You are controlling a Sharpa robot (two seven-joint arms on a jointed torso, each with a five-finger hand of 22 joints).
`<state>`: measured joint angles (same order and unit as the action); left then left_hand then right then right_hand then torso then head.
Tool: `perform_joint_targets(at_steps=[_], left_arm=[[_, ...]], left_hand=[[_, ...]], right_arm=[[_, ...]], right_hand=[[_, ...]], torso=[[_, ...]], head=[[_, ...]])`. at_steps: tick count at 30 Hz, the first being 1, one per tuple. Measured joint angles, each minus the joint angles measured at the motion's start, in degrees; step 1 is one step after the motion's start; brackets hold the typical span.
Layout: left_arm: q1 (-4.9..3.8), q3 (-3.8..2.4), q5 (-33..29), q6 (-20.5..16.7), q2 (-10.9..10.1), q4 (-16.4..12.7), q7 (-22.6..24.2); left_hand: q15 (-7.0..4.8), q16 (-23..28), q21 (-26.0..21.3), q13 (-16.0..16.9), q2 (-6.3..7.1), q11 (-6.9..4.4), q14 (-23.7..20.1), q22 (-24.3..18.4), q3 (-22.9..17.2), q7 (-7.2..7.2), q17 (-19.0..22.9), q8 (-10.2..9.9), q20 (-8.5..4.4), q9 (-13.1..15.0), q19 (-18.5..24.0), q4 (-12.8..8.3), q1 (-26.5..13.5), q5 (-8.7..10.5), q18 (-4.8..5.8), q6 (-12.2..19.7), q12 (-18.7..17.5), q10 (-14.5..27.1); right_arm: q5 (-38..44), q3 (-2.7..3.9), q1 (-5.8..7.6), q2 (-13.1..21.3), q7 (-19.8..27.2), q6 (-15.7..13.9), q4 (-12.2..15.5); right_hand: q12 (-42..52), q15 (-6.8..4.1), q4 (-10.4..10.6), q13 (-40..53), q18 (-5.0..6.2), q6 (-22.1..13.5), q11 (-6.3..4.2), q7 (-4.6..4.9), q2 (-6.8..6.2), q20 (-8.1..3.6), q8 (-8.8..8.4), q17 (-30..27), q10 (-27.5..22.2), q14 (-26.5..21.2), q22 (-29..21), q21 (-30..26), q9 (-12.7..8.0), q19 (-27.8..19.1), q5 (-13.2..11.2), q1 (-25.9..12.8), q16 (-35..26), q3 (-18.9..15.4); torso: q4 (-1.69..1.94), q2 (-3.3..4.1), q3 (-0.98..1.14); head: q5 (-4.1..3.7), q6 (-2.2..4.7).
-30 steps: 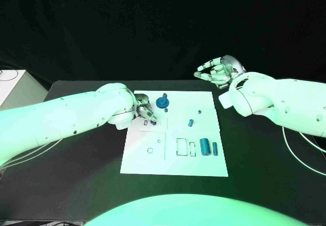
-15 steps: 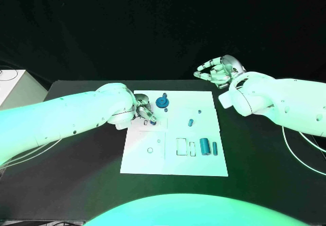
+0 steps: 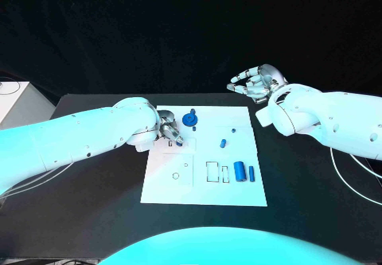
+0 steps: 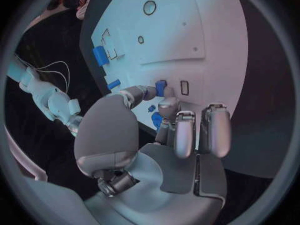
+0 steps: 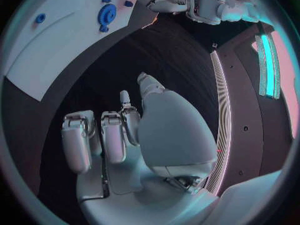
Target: Assemble the parts on the task board
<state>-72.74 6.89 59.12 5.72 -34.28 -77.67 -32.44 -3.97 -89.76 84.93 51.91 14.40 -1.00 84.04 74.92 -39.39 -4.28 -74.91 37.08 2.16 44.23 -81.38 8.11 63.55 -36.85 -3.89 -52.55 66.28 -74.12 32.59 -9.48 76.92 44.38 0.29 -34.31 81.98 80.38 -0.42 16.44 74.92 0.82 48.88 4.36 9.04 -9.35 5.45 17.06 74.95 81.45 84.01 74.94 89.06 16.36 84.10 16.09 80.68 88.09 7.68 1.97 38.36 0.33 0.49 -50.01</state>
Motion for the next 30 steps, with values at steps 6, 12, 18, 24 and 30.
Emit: perform_joint_targets(at_steps=[6,12,18,24,30], left_arm=[[0.02,-0.04,0.0,0.5,0.3,0.3,-0.1],[0.00,-0.07,0.0,1.0,0.8,1.0,-0.3],[0.01,-0.07,0.0,1.4,1.4,1.6,-0.6],[0.11,-0.06,0.0,1.5,1.9,2.2,-0.9],[0.20,-0.05,0.0,1.5,2.1,2.5,-1.0]], left_hand=[[0.00,0.0,0.0,0.0,0.00,0.00,0.0,0.0,0.0,0.00,0.0,0.1,0.00,0.0,0.0,0.0,0.0,0.02,0.00,0.0,0.0,0.0],[0.00,0.0,0.0,0.1,0.00,0.00,0.0,0.0,0.0,0.05,0.0,0.1,0.00,0.0,0.0,0.0,0.0,0.10,0.00,-0.1,0.0,0.0],[0.00,0.0,0.0,0.3,-0.45,-0.12,0.0,0.0,0.0,0.19,0.0,0.1,0.00,0.1,0.0,0.0,-0.5,0.23,0.00,-0.2,0.0,-0.3],[0.00,0.0,0.0,0.5,-1.04,-0.40,0.0,0.0,0.2,0.21,0.0,0.1,-0.20,0.1,-0.2,-0.2,-1.0,0.74,-0.01,-0.4,0.0,-0.7],[-0.24,0.0,0.0,0.6,-1.81,-0.54,-0.2,0.0,1.0,0.33,0.0,0.1,-0.20,0.5,-0.2,-1.0,-1.8,1.56,-0.01,-0.5,0.0,-1.0]], right_arm=[[0.0,0.00,0.00,0.0,0.0,0.0,0.0],[0.0,0.00,-0.01,0.0,0.0,0.0,0.0],[0.0,-0.01,-0.01,0.0,0.0,0.0,0.0],[0.0,-0.01,-0.01,0.0,0.0,0.0,0.0],[0.0,-0.01,-0.01,0.0,0.0,0.0,0.0]], right_hand=[[0.0,0.00,0.0,0.0,0.00,0.0,0.00,0.00,0.00,0.00,0.00,0.0,0.0,0.0,0.0,0.0,0.0,0.0,0.0,0.0,0.0,0.0],[0.0,0.00,0.0,0.0,0.00,0.0,0.00,0.00,0.00,0.00,0.00,0.0,0.0,0.0,0.0,0.0,0.0,0.0,0.0,0.0,0.0,0.0],[0.0,0.00,0.0,0.0,0.00,0.0,0.00,0.00,0.00,0.00,0.00,0.0,0.0,0.0,0.0,0.0,0.0,0.0,0.0,0.0,0.0,0.0],[0.0,0.00,-0.2,0.0,0.00,0.0,0.00,0.00,-0.23,0.00,0.24,0.0,0.0,0.0,0.0,0.0,0.0,0.0,-0.2,-0.2,-0.3,0.2],[0.0,0.00,-0.2,0.0,0.00,0.0,0.00,0.00,-0.23,0.00,0.24,0.0,0.0,0.0,0.0,0.0,0.0,0.0,-0.2,-0.2,-0.3,0.2]], torso=[[-0.01,-0.01,0.02],[-0.01,-0.01,0.03],[-0.01,-0.01,0.03],[-0.04,-0.01,0.03],[-0.05,-0.03,0.04]], head=[[-0.01,0.00],[-0.01,0.00],[-0.01,-0.01],[-0.10,0.00],[-0.26,0.00]])
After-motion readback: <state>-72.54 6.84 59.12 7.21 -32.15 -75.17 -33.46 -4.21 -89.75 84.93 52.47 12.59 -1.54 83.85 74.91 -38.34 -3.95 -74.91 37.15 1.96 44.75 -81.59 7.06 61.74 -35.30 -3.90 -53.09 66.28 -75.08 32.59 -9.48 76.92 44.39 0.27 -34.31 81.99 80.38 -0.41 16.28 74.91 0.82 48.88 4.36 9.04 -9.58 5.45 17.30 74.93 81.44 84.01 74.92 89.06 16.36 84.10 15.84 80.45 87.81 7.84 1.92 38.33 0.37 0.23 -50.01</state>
